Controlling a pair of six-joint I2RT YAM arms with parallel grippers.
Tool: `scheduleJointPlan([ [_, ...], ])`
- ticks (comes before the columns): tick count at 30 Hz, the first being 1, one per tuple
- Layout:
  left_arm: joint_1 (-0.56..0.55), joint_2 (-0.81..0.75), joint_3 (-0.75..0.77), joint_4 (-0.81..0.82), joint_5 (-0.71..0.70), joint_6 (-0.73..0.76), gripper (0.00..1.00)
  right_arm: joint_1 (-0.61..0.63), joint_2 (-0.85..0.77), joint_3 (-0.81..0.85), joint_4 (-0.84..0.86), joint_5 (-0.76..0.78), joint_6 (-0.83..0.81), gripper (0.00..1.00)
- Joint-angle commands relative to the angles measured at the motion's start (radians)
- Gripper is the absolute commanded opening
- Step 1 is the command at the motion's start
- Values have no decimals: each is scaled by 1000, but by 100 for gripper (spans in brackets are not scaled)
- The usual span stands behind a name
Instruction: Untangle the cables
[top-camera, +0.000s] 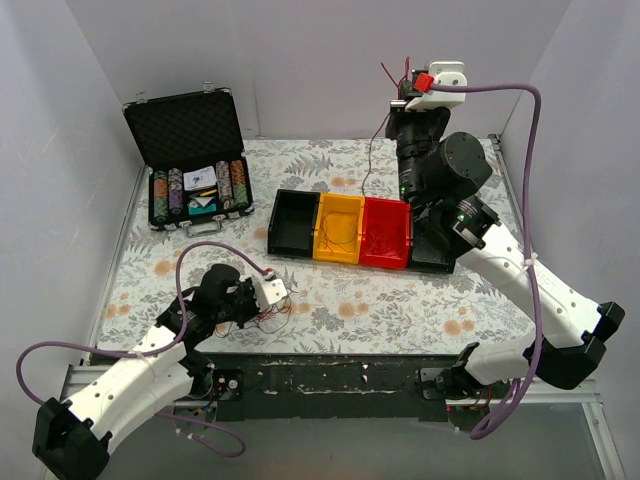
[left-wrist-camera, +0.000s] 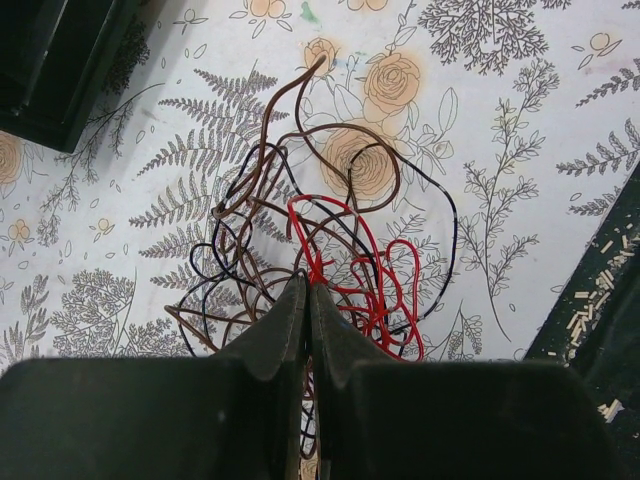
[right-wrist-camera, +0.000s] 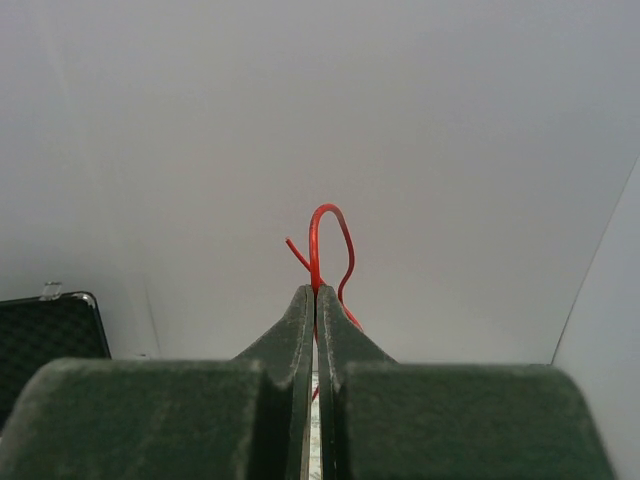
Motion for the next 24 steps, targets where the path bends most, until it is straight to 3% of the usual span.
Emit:
scheduleJointPlan([
  [1,4,-18,48,-11,12,-1,0,-39,-12,-8,41,-12,28,1],
  [13,4,-15,58,-19,17,-9,0,-125,-4,84,-37,-74,58,1],
  [24,4,-15,55,-20,11,-6,0,-198,8,15,-90,-135,153,1],
])
